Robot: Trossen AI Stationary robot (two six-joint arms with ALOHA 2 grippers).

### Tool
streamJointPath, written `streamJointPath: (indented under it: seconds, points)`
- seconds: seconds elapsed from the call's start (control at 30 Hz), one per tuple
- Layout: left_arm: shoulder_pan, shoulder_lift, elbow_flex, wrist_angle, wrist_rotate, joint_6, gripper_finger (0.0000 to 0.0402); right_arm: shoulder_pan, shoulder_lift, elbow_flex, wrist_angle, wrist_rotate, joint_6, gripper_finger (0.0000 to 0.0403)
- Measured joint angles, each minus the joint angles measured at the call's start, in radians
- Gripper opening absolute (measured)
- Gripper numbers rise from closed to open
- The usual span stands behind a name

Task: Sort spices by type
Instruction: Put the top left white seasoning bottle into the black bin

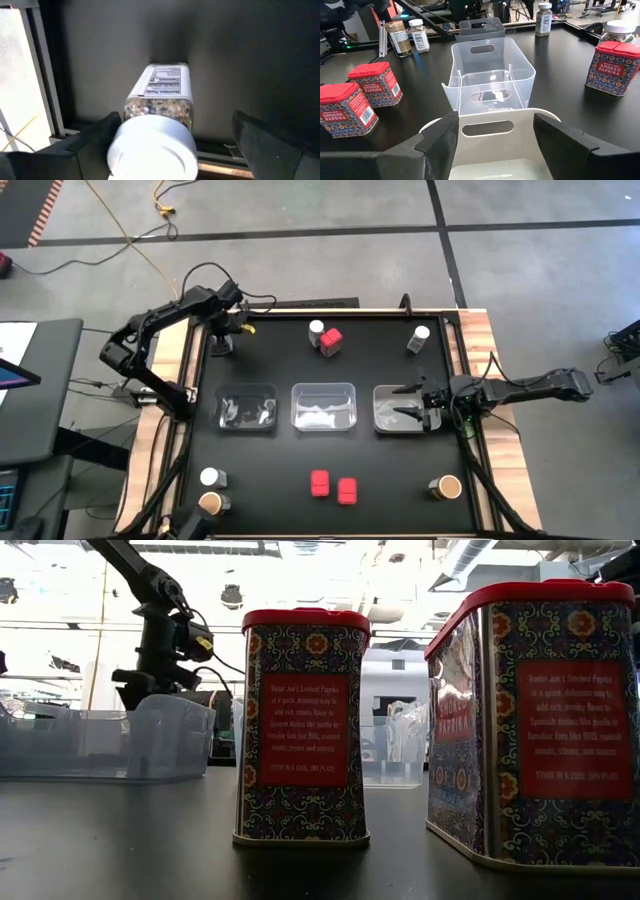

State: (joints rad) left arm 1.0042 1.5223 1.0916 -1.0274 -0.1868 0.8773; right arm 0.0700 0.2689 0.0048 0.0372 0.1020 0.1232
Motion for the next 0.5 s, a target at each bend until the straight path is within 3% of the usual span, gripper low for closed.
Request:
streamJointPath:
  seconds: [0.23,0.5]
  points:
    - [0.013,0.000,0.000,0.017,-0.002,0.011,0.0354,0.000,0.000,0.000,0.000,0.000,0.000,0.0286]
    - [0.014,0.000,0.000,0.019,-0.002,0.017,0.0296,0.000,0.000,0.000,0.000,0.000,0.000,0.0286]
